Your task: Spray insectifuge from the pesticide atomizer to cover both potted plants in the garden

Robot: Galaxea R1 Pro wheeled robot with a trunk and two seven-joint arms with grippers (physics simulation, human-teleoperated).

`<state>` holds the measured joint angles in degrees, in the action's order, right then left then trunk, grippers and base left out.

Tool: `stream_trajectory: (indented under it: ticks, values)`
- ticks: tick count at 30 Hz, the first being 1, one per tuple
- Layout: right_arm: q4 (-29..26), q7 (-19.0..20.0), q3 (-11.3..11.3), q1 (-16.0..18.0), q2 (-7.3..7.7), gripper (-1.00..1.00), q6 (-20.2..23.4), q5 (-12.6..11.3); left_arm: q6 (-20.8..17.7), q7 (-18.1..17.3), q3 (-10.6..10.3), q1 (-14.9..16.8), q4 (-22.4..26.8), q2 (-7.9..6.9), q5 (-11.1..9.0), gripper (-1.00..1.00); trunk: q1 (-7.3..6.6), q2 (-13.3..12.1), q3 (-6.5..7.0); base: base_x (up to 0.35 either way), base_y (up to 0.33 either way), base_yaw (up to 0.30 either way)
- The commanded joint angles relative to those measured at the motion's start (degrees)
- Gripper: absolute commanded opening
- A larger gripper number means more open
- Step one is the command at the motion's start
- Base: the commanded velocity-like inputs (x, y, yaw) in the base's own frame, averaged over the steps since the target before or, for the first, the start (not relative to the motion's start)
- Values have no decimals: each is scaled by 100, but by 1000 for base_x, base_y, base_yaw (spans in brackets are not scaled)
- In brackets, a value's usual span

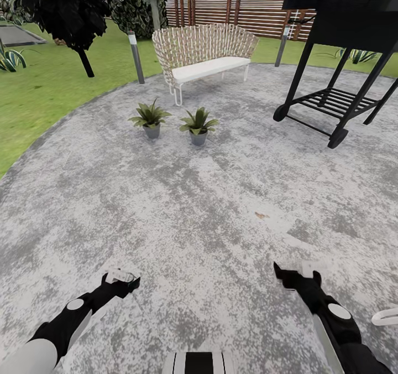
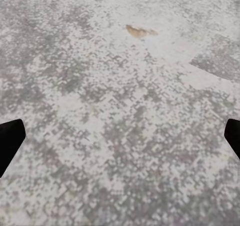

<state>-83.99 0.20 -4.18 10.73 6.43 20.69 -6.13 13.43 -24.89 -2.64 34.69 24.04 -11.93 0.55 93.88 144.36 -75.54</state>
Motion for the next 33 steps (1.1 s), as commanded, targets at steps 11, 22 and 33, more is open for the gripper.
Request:
stream_trajectory:
  ticks: [11,22,33]
  values:
    - [-95,-5,315,87,-105,100,163,-65,28,11,-30,3,-5,-14,8,100,2,3,-26,0,0,0]
    - [-102,-11,329,88,-107,100,163,-63,31,20,-26,3,-5,-19,12,100,30,18,-289,0,0,2]
    - [-94,-10,330,87,-107,100,163,-63,37,20,-28,1,-3,-24,15,100,40,23,-466,0,0,57]
